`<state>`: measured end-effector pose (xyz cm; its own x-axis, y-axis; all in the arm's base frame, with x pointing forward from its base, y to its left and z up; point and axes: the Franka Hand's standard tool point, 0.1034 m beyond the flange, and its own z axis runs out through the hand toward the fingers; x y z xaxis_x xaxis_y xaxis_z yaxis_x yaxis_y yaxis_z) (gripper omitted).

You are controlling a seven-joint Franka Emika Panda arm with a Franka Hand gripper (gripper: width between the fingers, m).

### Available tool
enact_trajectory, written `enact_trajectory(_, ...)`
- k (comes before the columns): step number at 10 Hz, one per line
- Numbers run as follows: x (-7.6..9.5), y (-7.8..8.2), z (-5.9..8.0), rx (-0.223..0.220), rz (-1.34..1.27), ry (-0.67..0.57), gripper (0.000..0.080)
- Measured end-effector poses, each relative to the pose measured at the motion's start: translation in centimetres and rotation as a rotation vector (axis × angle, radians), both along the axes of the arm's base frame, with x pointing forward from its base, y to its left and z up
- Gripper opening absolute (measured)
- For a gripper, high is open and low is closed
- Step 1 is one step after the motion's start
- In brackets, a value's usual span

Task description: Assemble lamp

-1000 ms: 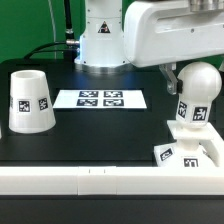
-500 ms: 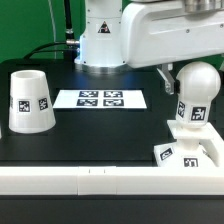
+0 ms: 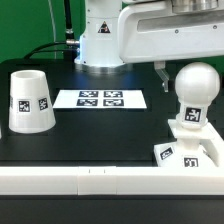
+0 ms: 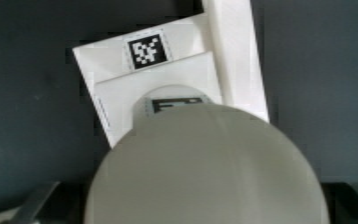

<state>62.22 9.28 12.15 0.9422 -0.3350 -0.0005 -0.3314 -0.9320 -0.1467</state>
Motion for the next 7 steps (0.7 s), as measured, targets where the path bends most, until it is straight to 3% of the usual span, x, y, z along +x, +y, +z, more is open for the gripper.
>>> enact_trajectory(3, -0.01, 0.05, 0.00, 0.010, -0.178, 0.025, 0.0580)
enact_trajectory(7, -0.07, 0.04, -0.20, 0.079, -0.530, 0.074, 0.0580)
